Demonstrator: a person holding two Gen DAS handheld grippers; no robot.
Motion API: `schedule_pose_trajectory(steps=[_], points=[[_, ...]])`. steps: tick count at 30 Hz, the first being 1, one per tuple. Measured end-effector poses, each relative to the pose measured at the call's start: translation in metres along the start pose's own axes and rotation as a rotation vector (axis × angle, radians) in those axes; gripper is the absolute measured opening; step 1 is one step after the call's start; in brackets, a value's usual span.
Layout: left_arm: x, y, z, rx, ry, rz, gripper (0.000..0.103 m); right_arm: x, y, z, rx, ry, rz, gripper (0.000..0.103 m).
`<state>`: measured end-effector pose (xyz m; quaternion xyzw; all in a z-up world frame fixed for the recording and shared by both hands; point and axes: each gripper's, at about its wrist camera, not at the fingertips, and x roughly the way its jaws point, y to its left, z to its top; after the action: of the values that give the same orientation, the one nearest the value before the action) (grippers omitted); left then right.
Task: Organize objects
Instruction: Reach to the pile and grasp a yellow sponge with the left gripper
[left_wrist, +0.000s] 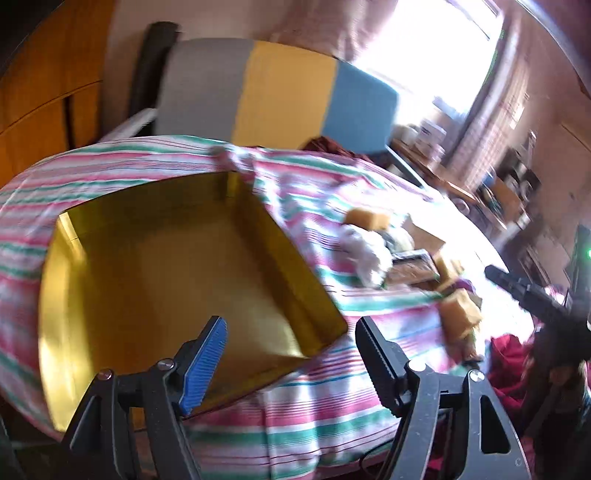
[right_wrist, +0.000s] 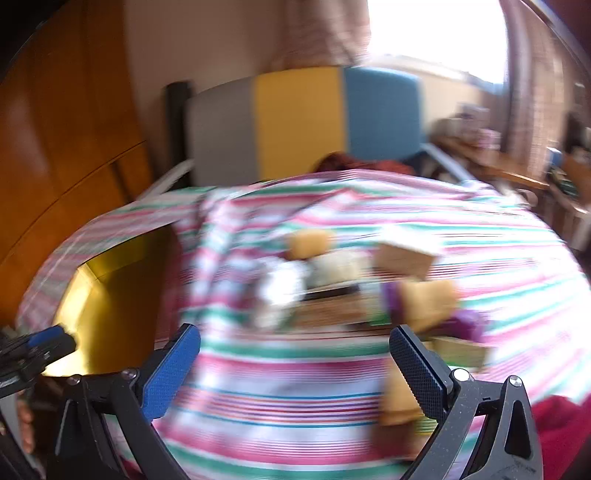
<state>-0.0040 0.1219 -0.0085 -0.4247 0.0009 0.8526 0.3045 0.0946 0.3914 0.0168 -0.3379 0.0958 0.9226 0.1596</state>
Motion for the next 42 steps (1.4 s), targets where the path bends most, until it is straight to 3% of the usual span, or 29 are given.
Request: schedule_pose_trajectory(steps=[9,13,18,42], points=[[0.043,-0.067,0.008,0.142,0.123,-0.127,0.074,-0.022,-0.103,-0.005,0.175,0.003,-0.201,0.103],[0.058,-0.1,0.016,0.189,0.147,-0.186,0.074,-0.019,-0.133,-0.009,0.329,0.026,-0.146,0.103],[0.078,-0.135,0.022,0.23,0.184,-0.274,0.073,-0.02,-0.145,-0.016,0.423,0.012,-0.067,0.103],[0.139,-0.22,0.016,0.298,0.321,-0.414,0.074,-0.025,-0.159,-0.027,0.525,-0.058,0.028,0.103]])
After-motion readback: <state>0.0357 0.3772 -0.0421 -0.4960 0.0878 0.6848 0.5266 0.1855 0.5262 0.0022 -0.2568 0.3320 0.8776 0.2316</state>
